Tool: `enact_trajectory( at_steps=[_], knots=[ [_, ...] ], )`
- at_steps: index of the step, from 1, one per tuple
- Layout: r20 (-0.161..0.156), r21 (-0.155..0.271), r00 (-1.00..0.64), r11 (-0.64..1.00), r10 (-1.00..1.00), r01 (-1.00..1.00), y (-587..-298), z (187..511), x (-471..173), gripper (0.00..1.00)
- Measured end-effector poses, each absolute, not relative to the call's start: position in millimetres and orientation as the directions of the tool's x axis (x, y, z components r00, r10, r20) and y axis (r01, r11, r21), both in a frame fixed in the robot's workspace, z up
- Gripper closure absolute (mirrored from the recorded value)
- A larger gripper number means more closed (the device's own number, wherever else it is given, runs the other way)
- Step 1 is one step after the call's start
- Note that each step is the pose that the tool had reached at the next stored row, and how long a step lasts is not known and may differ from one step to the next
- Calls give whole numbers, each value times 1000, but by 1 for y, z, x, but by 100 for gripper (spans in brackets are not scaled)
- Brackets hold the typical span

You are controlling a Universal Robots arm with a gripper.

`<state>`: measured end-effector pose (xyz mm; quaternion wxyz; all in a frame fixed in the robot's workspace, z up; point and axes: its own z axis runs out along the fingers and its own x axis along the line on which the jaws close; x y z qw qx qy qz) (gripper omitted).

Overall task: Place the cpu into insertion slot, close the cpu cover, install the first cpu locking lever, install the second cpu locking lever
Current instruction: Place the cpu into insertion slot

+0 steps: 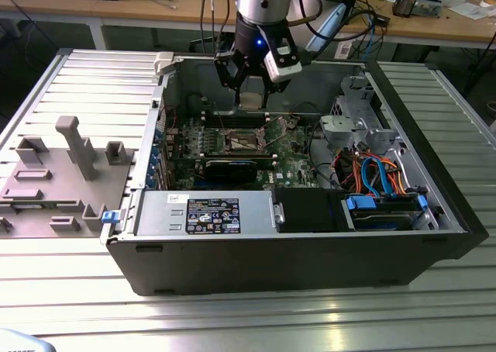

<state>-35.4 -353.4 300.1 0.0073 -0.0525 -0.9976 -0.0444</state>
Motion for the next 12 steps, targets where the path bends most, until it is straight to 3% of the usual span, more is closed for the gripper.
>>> enact_trajectory(
  at_steps=[12],
  knots=[
    [19,88,-992,989,121,122,-353,299,-35,45]
  ],
)
